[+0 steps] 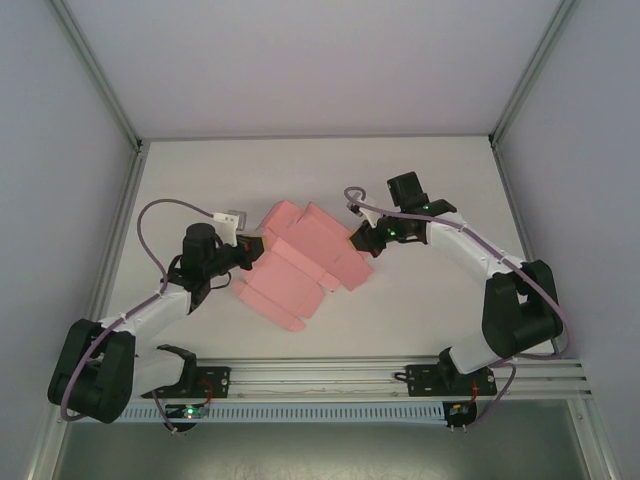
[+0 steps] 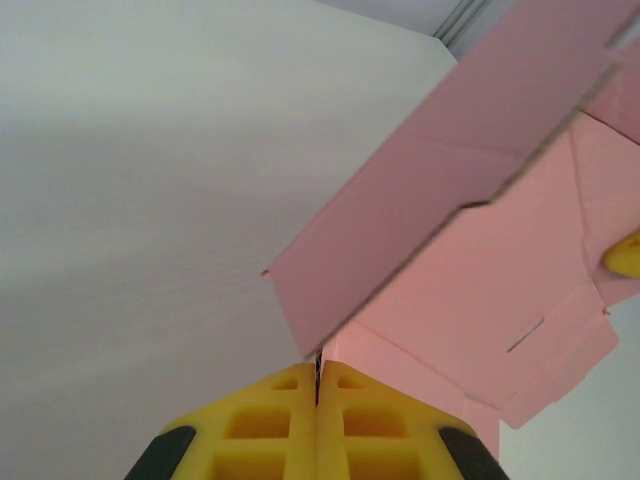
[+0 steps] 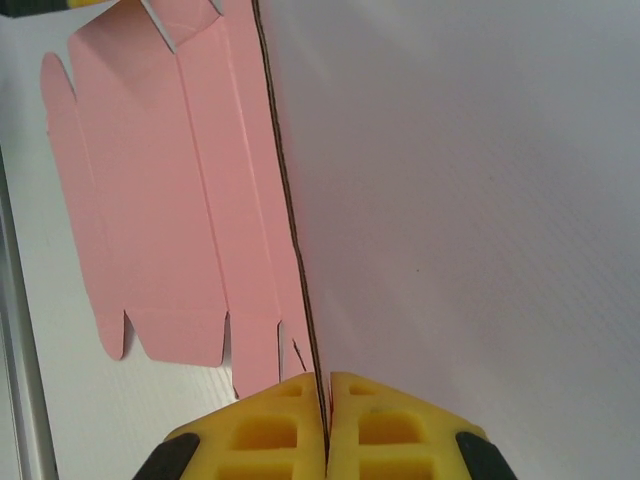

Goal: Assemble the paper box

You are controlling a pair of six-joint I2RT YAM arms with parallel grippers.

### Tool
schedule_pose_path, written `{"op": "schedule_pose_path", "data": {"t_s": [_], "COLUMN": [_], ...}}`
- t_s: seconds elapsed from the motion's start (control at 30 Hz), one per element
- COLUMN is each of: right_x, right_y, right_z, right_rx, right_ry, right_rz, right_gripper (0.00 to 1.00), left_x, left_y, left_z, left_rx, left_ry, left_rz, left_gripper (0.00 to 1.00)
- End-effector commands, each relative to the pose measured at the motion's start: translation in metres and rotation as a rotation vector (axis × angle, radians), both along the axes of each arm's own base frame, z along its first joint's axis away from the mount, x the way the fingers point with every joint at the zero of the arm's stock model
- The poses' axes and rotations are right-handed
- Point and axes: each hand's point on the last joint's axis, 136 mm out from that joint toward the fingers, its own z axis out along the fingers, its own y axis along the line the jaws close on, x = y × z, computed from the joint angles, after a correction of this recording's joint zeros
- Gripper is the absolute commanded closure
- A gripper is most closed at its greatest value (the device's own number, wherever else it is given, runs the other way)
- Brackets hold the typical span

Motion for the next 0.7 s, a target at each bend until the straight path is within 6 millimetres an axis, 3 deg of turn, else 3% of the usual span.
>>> {"op": "schedule_pose_path", "data": {"t_s": [0.0,0.13,0.27,0.4,0.57,0.67], "right_x": [0.009,0.003,0.0,-0.002,-0.001,0.005], "right_y": [0.012,0.016,0.017,0.017,0.019,0.015], "right_z": [0.031,0.027,0.022,0.023,0.02,0.016], "right_rx": [0.093,0.055,-0.038,-0.11,-0.223,-0.293], "right_ry": [-0.04,-0.056,-0.113,-0.17,-0.245,-0.276], "right_rz": [0.019,0.04,0.042,0.02,-0.005,-0.048], "right_gripper": [1.0,1.0,1.0,1.0,1.0,1.0], "left_x": [-0.014,-0.012,-0.005,-0.004,-0.008,-0.006], "left_y": [-0.021,-0.035,-0.04,-0.058,-0.092,-0.102], "left_z": [-0.005,-0.021,-0.028,-0.037,-0.038,-0.035], "left_rx": [0.104,0.375,0.497,0.602,0.542,0.541], "left_ry": [-0.051,-0.099,-0.112,-0.154,-0.224,-0.262], "left_rz": [-0.11,-0.079,-0.042,-0.061,-0.122,-0.1], "left_gripper": [1.0,1.0,1.0,1.0,1.0,1.0]}}
